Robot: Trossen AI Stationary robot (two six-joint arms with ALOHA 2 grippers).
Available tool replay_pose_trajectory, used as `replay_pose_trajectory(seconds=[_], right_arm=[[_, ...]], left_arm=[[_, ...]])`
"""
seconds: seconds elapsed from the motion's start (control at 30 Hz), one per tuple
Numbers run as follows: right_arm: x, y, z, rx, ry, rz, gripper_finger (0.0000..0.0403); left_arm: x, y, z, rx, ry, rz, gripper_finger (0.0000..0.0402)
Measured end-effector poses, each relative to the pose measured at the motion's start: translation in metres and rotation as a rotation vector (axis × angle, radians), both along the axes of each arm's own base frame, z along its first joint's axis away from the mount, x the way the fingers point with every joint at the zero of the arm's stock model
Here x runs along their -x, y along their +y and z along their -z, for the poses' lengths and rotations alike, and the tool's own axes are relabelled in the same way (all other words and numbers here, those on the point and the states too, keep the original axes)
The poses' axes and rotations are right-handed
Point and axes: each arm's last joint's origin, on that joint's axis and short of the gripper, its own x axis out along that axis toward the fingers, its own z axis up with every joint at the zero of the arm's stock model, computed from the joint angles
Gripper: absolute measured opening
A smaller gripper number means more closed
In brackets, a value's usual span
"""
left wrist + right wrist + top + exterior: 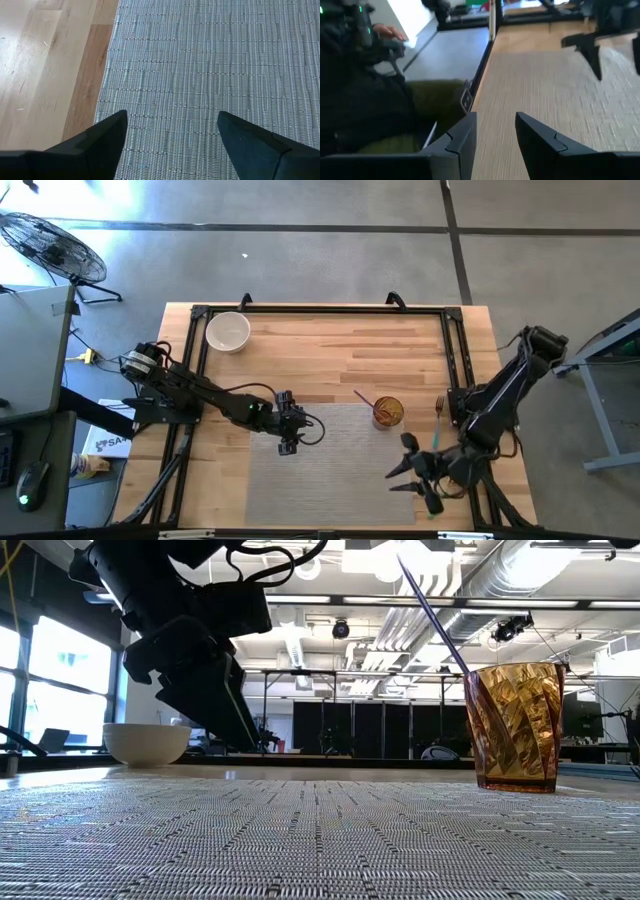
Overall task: Pick & Place Utensil
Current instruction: Put the white bowl on the gray mat to the bottom left of the brown cup
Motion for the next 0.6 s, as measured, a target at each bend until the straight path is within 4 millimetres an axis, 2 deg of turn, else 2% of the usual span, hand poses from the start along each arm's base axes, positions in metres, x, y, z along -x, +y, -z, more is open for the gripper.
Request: replay_pose_trajectory(seconds=[0.17,0.43,0.6], right_arm=[[-0.003,0.002,0.006,0.001,0.008,0.053,0.0129],[-0.003,0.002,0.007,0.056,-0.008,0.021,0.0129],[-0.003,0.002,0.007,-0.004,0.013,0.047,0.0129]], left_arm=[[-0.002,-0.001,-0.002,0.03,-0.037,-0.022,0.0305],[-0.016,-0.005,-0.015,0.127,-0.235,-0.057,0.0305],[-0.015,-0.003,-0.015,0.114,-0.232,-0.088,0.0305]])
